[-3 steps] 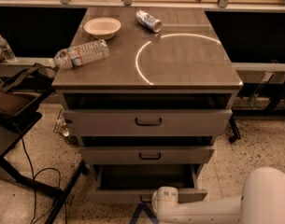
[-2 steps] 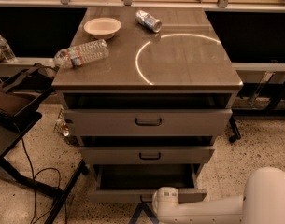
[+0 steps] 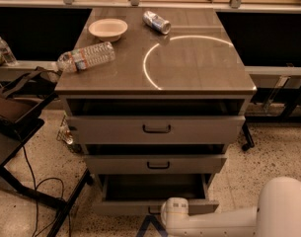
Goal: Open bottom drawer
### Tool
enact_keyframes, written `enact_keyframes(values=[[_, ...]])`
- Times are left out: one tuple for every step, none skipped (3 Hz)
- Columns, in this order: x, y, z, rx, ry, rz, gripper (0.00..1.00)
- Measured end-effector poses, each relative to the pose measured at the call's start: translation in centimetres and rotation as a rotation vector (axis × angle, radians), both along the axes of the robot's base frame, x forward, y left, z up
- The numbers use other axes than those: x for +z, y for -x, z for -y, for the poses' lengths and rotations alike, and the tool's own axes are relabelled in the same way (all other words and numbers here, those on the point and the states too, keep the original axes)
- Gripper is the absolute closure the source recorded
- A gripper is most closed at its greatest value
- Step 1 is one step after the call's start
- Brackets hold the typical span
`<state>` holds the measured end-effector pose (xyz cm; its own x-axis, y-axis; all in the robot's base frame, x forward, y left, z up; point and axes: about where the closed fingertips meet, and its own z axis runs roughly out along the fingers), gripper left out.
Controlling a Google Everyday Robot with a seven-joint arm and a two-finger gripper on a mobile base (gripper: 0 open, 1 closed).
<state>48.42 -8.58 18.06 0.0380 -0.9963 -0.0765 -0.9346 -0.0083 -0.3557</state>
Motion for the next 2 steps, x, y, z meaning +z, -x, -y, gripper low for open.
enact_keyframes(values=[[0.01,0.00,0.00,0.000,0.000,0.000,1.00],[0.01,0.00,0.00,0.000,0.000,0.000,1.00]])
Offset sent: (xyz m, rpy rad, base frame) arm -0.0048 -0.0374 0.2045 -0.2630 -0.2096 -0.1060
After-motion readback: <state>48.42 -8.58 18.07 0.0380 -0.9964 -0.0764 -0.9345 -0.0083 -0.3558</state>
